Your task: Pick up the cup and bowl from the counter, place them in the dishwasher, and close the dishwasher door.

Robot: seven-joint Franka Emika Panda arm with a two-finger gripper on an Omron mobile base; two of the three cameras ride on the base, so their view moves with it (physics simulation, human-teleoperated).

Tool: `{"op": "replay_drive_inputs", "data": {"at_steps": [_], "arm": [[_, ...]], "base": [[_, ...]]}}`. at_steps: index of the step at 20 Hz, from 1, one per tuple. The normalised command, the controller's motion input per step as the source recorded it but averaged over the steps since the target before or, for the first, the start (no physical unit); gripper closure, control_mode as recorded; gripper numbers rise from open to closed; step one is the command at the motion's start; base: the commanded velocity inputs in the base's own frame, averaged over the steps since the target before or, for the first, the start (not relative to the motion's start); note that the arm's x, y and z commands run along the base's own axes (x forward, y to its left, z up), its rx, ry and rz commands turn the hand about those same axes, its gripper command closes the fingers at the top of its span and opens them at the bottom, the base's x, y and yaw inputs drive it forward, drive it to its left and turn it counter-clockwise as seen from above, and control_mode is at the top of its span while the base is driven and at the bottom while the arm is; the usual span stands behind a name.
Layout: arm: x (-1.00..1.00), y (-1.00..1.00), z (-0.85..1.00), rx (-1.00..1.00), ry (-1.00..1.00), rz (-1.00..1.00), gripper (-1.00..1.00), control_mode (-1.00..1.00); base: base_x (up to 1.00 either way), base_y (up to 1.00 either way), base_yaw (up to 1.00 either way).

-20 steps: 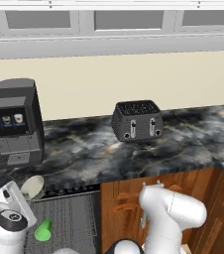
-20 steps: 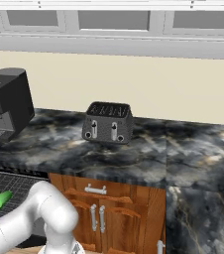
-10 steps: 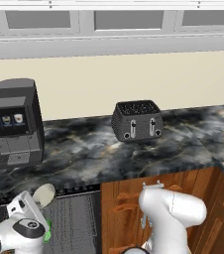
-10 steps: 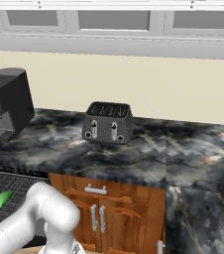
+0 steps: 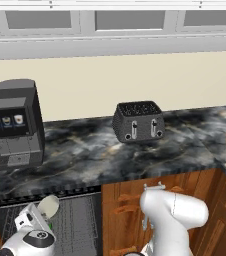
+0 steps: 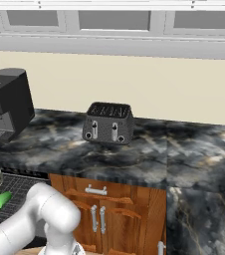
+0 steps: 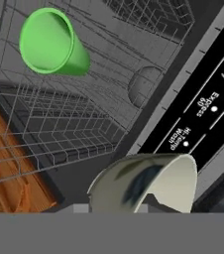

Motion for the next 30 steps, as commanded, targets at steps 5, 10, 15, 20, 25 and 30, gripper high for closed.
{"op": "replay_drive_inputs", "data": {"at_steps": [5,10,15,20,25,30], "arm": [[-0.01,0.00,-0.48,0.00,0.00,0.00,1.00,-1.00],[0.00,0.00,-0.63,0.00,0.00,0.00,1.00,-1.00],[0.00,0.00,-0.67,0.01,0.00,0.00,1.00,-1.00],[0.00,-0.02,-0.50,0.03,0.00,0.00,1.00,-1.00],[0.01,-0.01,-0.52,0.07,0.00,0.00,1.00,-1.00],[0.02,0.00,-0.43,0.08,0.00,0.00,1.00,-1.00]], "base": [[0.00,0.00,0.00],[0.00,0.00,0.00],[0.00,0.00,0.00],[0.00,0.00,0.00],[0.00,0.00,0.00],[0.00,0.00,0.00]]}}
